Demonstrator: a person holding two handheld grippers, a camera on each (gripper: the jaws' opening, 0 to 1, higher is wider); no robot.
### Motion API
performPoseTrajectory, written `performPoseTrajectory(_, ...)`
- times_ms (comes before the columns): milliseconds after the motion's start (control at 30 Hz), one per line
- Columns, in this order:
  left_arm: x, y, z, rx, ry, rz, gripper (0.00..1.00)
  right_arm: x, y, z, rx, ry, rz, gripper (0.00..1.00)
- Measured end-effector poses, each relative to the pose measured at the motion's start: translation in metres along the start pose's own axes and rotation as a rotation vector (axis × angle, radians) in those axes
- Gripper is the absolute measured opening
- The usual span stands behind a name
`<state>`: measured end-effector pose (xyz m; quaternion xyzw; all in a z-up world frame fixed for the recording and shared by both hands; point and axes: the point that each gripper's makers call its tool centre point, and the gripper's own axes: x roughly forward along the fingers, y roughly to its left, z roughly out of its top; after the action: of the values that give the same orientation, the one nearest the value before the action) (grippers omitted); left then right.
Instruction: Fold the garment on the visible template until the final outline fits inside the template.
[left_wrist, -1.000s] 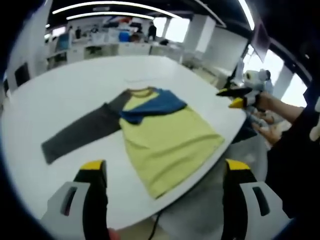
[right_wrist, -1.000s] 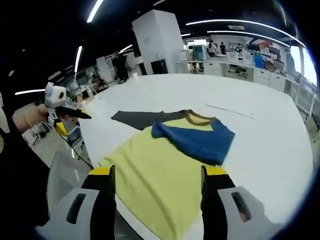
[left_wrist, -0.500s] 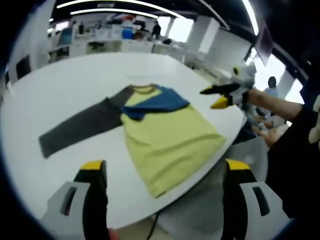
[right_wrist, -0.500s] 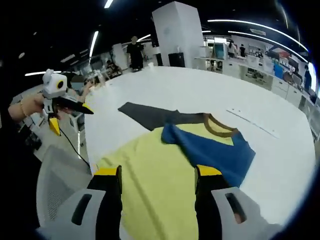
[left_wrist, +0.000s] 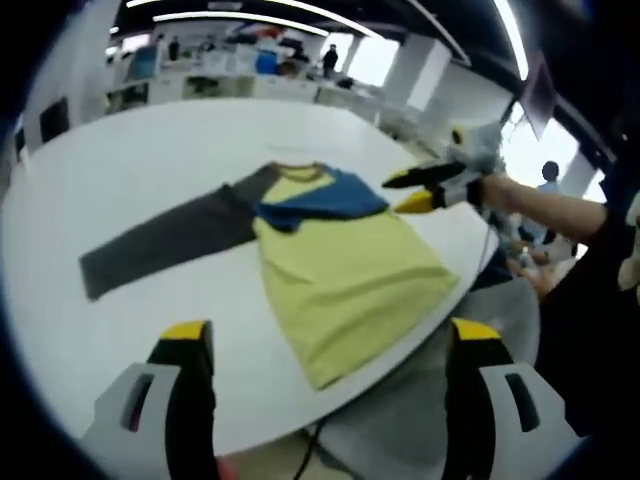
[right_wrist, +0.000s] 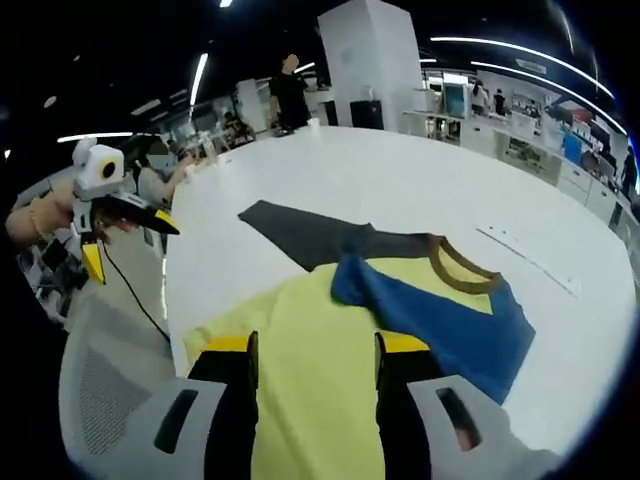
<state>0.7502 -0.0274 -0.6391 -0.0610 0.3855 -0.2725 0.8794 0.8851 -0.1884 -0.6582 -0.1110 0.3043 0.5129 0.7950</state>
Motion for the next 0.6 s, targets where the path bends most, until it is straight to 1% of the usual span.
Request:
performPoseTrajectory(167,0.002,0.004,-0.003,-0.012,0.001,-0.001,0.92,0.018,-0.002,-0.001,-0.008,0.016,0.004,0.39)
performPoseTrajectory(300,0.004,0.007,-0.006,-0.021,0.006,-0.001,0.92,0.032,0.0,-0.001,-0.019,0.03,0.007,0.38)
performPoseTrajectory(333,0.004,0.008,-0.006,-0.022,0.008,-0.001,0.92,0.039,0.001,-0.001,-0.026,0.034,0.014,0.37)
performPoseTrajectory(433,0.006,0.01,-0.009,-0.031,0.013,-0.002,0.92,0.051,0.0,-0.001,-0.038,0.043,0.016,0.35)
performPoseTrajectory(600,0.008,0.014,-0.011,-0.042,0.015,-0.005,0.92,0.069,-0.001,0.0,-0.055,0.06,0.024,0.33)
